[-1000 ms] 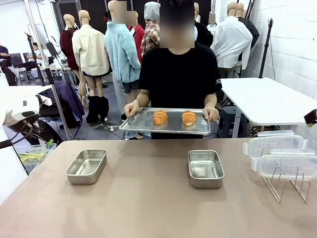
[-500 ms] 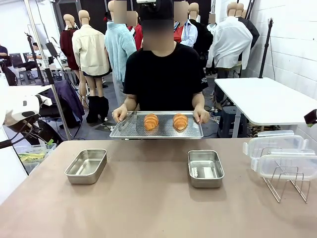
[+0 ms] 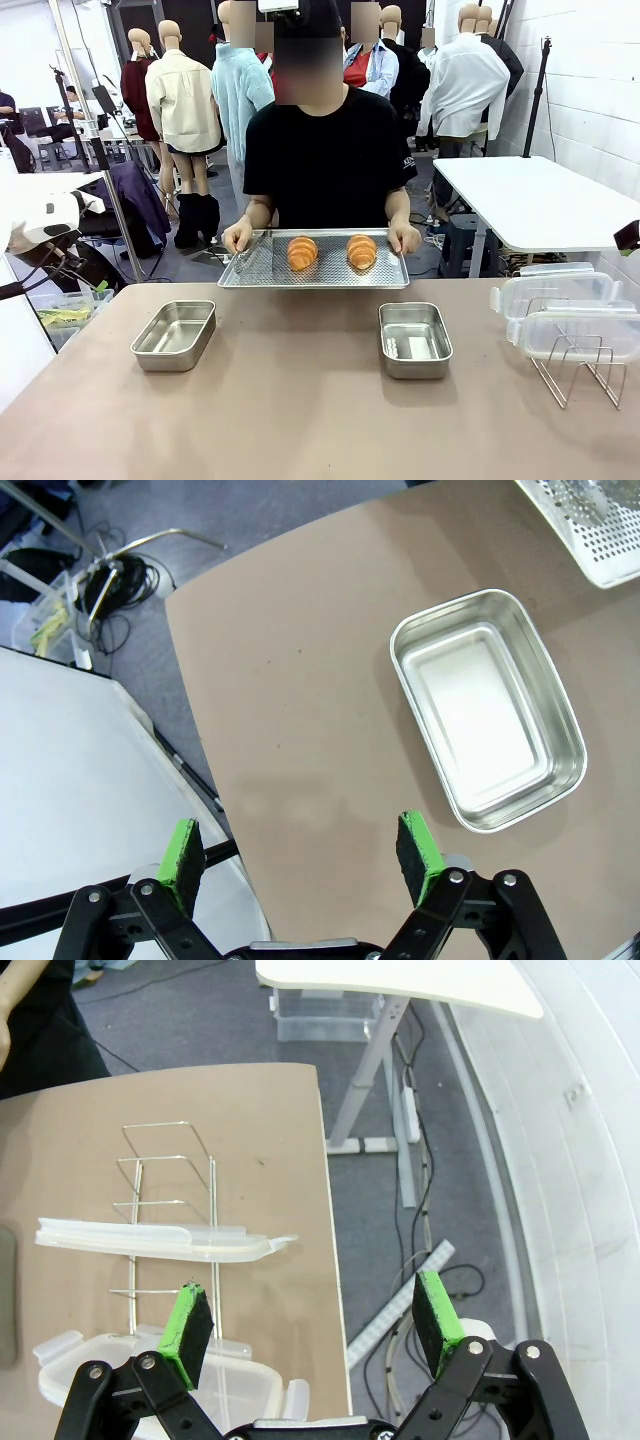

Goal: Place the bread in airtight containers.
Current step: Lift both Airtight Container.

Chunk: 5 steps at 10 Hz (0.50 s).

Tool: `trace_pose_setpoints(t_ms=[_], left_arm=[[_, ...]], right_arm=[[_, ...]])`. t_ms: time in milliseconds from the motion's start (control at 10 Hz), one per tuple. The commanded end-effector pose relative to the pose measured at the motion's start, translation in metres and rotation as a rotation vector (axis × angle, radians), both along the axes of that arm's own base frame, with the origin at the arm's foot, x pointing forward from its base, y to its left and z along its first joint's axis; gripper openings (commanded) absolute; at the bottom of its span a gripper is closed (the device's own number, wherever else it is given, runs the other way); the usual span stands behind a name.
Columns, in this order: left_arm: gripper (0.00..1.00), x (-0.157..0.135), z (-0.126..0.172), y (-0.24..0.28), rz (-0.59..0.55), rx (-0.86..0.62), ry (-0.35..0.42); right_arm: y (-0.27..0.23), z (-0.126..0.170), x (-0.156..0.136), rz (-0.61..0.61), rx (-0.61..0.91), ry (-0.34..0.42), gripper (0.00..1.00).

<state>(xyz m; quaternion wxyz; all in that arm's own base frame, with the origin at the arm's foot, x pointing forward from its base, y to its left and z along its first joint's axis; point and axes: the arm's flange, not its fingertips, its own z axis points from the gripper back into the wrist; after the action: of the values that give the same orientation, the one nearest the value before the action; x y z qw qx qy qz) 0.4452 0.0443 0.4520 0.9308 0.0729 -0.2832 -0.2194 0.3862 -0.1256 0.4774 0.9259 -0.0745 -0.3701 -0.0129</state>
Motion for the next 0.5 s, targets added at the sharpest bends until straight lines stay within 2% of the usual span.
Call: trace_pose_setpoints(t_ms=[0,300,400], left_arm=[[1.0,-0.002,0.002,0.001,0.008,-0.004,0.002],[1.0,0.0,0.0,0.0,0.0,0.0,0.0],[1.0,-0.005,0.005,-0.02,-0.026,0.012,-0.017]], right_arm=[[0.0,0.0,0.0,0.008,-0.008,0.004,1.0],[0.0,0.0,0.0,0.0,0.0,0.0,1.0],[0.021,0.015,0.0,0.054,-0.019,-0.023,1.0]])
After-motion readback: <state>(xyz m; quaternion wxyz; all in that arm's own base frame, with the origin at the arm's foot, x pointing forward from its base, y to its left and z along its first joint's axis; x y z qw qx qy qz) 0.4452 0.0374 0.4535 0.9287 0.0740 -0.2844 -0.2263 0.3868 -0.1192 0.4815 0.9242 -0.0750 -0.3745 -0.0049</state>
